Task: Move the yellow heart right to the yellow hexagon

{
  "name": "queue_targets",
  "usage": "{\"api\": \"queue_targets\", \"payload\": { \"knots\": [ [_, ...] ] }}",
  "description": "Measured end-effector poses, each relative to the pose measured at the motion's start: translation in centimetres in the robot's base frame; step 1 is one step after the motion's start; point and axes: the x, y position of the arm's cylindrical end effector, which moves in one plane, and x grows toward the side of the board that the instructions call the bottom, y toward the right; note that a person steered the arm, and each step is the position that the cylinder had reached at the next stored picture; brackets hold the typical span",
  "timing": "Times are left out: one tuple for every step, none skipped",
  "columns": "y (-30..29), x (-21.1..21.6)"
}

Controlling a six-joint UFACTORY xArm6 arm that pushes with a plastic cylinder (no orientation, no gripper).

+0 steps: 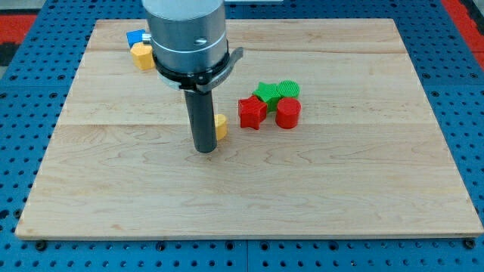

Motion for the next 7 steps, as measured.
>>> {"api": "queue_targets", "payload": {
  "knots": [
    [2.3,1.9],
    [3.3,-1.2],
    [-0.1,-6.1],
    [-5.4,-9.3],
    [-4.6,-7.4],
    [-7.0,-5.8],
    [-9.6,-12.0]
  ]
}}
